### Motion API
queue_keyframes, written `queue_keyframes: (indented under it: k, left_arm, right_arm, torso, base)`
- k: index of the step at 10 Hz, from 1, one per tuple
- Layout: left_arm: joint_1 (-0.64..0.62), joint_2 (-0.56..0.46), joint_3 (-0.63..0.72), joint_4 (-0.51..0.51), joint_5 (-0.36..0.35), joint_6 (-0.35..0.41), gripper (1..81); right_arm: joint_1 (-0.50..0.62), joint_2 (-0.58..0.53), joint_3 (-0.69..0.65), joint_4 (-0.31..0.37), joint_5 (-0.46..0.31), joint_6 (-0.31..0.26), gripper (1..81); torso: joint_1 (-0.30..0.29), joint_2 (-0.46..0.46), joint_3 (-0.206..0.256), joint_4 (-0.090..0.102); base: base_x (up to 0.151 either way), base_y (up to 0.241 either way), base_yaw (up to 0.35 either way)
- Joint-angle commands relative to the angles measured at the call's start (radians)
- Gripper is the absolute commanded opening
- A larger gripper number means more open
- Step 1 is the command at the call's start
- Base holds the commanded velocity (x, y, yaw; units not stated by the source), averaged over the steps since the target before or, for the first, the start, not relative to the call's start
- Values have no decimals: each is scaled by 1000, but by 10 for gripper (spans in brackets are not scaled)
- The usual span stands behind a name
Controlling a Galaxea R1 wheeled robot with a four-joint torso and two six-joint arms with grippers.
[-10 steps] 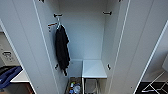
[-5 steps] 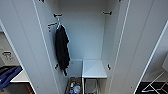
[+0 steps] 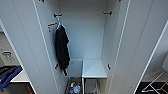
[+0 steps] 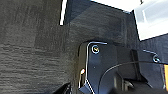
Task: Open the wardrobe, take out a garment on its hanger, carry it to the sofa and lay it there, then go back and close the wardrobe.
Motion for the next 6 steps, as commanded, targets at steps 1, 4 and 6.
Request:
queue_keyframes:
  k: [1,4,6]
  left_arm:
    - [-195,-264,76,-63,-25,-126,811]
    - [-358,-377,76,-65,-16,-214,811]
    - [-508,-433,65,-65,28,-249,811]
  right_arm:
    - [150,-173,-40,10,71,151,811]
    - [257,-204,-157,10,87,263,811]
    - [358,-242,-165,10,85,298,811]
  torso:
    - [0,0,0,0]
    - [0,0,0,0]
    - [0,0,-1,0]
  base:
    - [0,0,0]
    - [0,0,0]
    - [0,0,0]
